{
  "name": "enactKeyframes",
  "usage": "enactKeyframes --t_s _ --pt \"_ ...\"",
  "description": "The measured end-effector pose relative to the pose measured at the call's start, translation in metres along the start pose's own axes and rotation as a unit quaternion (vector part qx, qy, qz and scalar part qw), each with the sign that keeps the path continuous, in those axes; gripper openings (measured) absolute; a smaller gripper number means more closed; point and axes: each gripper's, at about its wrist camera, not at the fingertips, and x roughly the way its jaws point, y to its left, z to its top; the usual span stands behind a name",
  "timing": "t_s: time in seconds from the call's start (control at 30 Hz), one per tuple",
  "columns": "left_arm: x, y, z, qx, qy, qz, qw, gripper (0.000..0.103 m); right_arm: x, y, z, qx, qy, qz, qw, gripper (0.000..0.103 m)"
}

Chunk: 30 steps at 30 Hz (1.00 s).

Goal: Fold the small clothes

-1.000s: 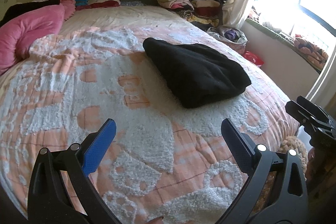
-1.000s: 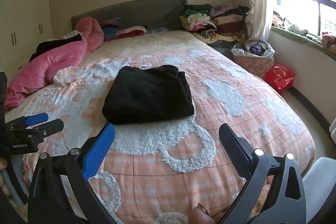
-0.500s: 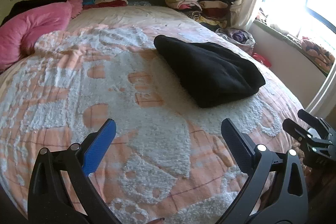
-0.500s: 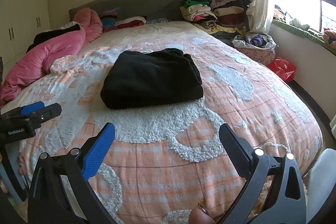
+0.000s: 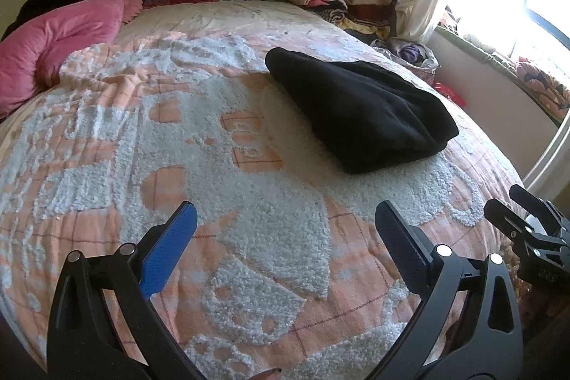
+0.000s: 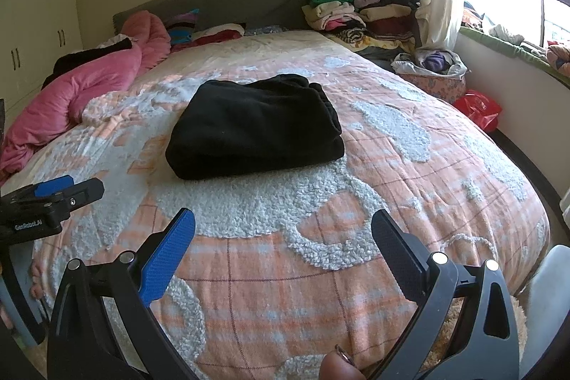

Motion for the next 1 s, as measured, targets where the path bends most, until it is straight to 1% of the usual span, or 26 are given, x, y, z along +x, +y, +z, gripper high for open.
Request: enactKeyframes --t_s 0.4,0.6,1.0 --pt "-0.0032 -0.0007 0.001 0.002 -0.003 0.0 1.0 0.094 -0.0013 -0.0022 0.0004 0.003 -0.001 -0.004 1.0 0.099" --pt "-0.0033 -0.0014 0.0011 0.005 0.001 0.007 1.0 0.094 -0.0025 -0.0024 0.001 0.003 -0.001 -0.004 1.0 0.099" --pt "-0.004 -0.0029 0.0013 0.009 0.002 0.007 0.9999 0.094 -0.0026 -0.0027 0.0011 0.003 -0.001 -0.004 1.0 0.099"
